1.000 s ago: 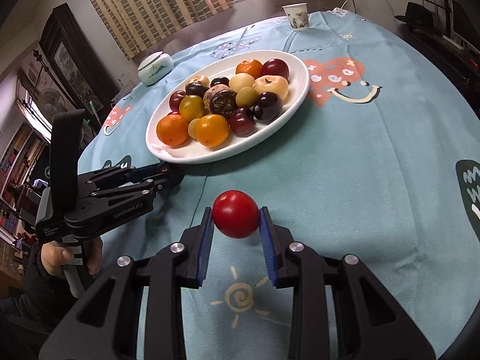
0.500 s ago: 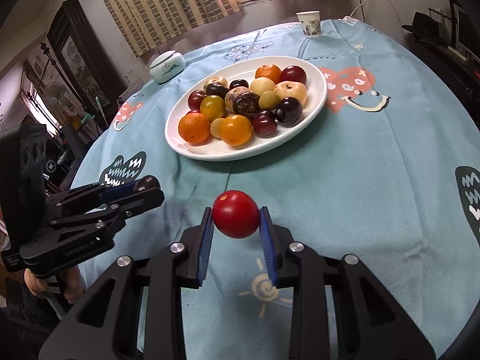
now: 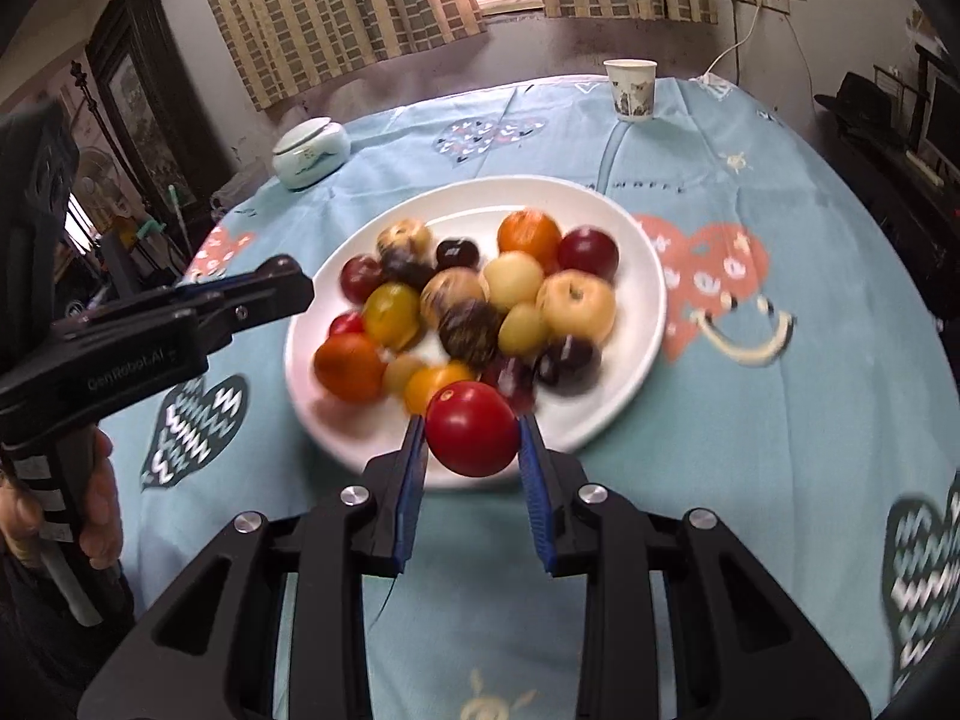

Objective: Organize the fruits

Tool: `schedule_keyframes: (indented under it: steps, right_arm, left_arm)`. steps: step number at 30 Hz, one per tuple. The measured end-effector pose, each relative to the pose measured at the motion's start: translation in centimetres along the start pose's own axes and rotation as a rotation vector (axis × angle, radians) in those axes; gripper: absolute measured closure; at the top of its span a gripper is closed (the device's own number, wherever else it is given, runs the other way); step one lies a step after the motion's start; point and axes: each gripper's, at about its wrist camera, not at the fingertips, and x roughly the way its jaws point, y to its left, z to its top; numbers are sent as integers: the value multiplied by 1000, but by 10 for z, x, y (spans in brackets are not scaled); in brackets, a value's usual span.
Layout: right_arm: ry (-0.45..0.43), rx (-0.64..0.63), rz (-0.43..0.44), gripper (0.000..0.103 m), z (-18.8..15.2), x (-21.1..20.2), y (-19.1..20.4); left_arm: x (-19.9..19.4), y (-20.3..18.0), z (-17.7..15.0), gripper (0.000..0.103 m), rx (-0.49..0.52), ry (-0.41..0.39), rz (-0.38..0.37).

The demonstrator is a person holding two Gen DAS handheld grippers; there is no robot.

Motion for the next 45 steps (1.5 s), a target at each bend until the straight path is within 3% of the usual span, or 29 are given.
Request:
schedule_keyframes:
  steps: [6, 18, 20, 21, 22, 23, 25, 29, 32, 34, 39, 45]
  right_arm:
    - [-14, -55, -98, 72, 48, 42, -10]
    - [-21, -33, -66, 72, 56, 60, -25]
    - [-24, -39, -73, 69, 56, 60, -24]
    - [-22, -45, -80, 51, 55, 60, -24]
    - [-26, -49, -98, 37, 55, 59, -23]
    - [-39, -52, -111, 26, 55, 56, -22]
    - [-70, -68, -120, 26, 54, 50, -19]
    - [-54, -66, -113, 24, 53, 44, -17]
    - [-24, -65, -94, 10, 41, 29, -13]
    - [-37, -74, -111, 7, 31, 17, -9]
    - [-69, -38, -119, 1, 5, -12, -7]
    - [-27, 5, -98, 1, -27, -25, -3]
  left_arm:
    - [47, 0, 44, 72, -10, 43, 16]
    - [96, -9, 54, 71, -6, 105, 20]
    - [96, -7, 56, 66, -17, 102, 21]
    - [94, -7, 57, 58, -22, 97, 10]
    - [91, -7, 59, 39, -24, 83, 14]
    - [86, -7, 59, 30, -23, 62, 29]
    - [76, -8, 61, 29, -15, 40, 38]
    - [54, -4, 60, 12, -41, 11, 42]
    - [30, 0, 52, 9, -54, -10, 52]
    - [12, 2, 42, 4, -52, -30, 76]
    - [-22, 5, 4, 3, -54, -60, 139]
    - [-60, 4, -47, 3, -76, -81, 185]
